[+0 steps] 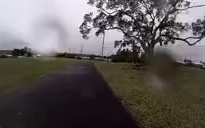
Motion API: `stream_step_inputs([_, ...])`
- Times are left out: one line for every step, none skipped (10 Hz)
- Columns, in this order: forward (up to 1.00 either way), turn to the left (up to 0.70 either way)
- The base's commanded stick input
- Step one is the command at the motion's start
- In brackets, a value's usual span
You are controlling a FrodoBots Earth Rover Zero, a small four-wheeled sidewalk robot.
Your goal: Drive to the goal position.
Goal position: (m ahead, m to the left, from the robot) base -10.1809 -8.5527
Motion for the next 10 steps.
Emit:
stream_step_inputs([0.00, 0.00])
stream_step_inputs([0.00, 0.42])
stream_step_inputs([0.00, 0.77])
stream_step_inputs([0.00, 0.85])
stream_step_inputs([0.00, 0.85])
stream_step_inputs([0.00, 0.85])
stream_step_inputs([0.00, 0.85])
stream_step_inputs([0.00, 0.85])
stream_step_inputs([0.00, 0.85])
stream_step_inputs([0.00, 0.85])
